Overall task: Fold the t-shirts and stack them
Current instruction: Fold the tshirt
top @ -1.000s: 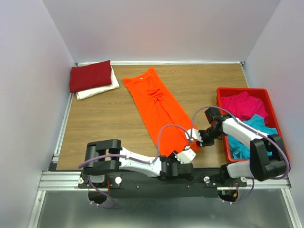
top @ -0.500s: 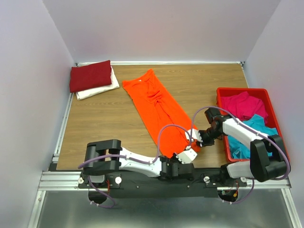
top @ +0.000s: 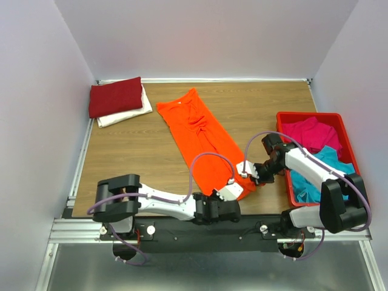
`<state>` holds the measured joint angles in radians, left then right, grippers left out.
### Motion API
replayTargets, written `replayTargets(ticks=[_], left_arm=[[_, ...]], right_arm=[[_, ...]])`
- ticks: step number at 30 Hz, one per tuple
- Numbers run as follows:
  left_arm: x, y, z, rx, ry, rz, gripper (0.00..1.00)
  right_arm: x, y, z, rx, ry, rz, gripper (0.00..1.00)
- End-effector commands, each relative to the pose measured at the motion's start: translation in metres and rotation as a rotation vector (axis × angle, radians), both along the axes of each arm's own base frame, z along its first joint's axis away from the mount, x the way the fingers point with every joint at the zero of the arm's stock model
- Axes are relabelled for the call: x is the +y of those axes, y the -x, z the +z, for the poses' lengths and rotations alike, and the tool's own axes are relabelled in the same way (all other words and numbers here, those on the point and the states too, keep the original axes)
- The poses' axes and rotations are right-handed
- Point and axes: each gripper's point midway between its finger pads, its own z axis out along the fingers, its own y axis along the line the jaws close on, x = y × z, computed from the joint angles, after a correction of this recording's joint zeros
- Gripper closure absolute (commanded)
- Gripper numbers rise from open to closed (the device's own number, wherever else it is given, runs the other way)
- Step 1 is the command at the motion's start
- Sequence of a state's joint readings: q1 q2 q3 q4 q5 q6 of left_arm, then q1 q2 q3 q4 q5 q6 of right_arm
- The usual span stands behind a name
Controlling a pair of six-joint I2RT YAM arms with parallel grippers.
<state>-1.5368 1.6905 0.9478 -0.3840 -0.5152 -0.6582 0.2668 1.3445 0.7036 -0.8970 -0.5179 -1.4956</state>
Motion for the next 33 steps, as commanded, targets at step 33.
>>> replayTargets(ticks=[33], left_arm=[[0.110, -0.243, 0.089, 0.041, 0.541, 0.374, 1.00]], right_arm=[[0.152, -0.279, 0.066, -0.057, -0.175, -0.389, 0.99]])
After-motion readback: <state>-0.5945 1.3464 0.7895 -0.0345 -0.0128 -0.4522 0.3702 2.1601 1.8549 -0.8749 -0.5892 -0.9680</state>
